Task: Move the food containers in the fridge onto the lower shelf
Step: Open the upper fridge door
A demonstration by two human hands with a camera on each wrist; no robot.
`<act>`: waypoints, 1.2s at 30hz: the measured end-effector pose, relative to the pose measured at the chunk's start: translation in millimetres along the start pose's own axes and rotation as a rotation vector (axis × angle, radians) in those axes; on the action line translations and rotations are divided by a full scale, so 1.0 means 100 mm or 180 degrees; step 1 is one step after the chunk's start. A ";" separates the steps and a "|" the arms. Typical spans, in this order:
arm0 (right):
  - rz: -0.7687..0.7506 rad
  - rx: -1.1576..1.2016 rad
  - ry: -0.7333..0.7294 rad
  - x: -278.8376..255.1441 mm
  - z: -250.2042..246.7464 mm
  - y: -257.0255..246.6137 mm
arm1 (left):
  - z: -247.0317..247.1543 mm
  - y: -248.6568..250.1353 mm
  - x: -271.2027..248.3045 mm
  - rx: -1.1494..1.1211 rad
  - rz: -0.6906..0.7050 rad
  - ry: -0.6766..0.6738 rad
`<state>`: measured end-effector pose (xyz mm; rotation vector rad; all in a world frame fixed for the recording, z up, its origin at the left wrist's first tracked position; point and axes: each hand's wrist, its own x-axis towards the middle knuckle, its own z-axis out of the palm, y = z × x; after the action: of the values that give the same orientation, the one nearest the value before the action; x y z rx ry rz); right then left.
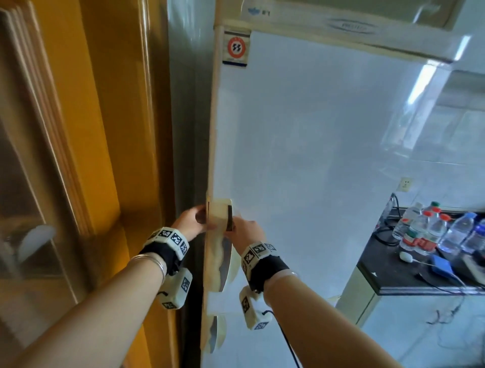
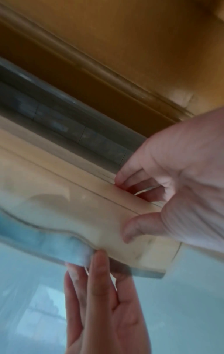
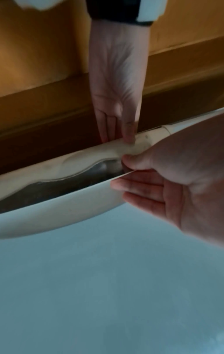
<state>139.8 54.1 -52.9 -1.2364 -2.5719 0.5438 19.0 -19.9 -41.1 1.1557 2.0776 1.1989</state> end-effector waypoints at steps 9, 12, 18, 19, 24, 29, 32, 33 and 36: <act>-0.0327 0.0424 0.1277 -0.82 -0.25 0.08 | 0.21 -0.07 -0.69 -0.0286 0.0098 0.0287; -0.0376 0.0393 0.1678 -1.03 -0.36 0.08 | 0.28 -0.04 -0.96 -0.0223 0.0180 0.0303; -0.0324 0.0387 0.1780 -1.51 -0.54 0.04 | 0.44 0.10 -1.51 0.0003 0.0383 0.0266; -0.0332 0.0385 0.1753 -1.60 -0.57 0.05 | 0.48 0.13 -1.61 0.0036 0.0404 0.0249; -0.0241 0.0513 0.1603 -2.08 -0.73 0.17 | 0.78 0.31 -2.14 -0.0084 0.0480 0.0322; -0.0086 0.0789 0.1735 -2.62 -0.89 0.38 | 1.12 0.48 -2.62 -0.0119 0.0628 0.0106; 0.0096 0.0957 0.1762 -2.93 -1.00 0.55 | 1.28 0.57 -2.86 -0.0022 0.0732 -0.0180; 0.0131 0.1014 0.1801 -3.01 -1.03 0.61 | 1.33 0.59 -2.93 0.0060 0.0766 -0.0232; 0.0184 0.1339 0.1896 -3.26 -1.15 0.80 | 1.46 0.66 -3.06 0.0316 0.0778 -0.0231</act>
<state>438.3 -130.5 0.7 -1.1123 -1.8227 0.5809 316.8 -194.1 -61.3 1.5125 2.0047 1.1517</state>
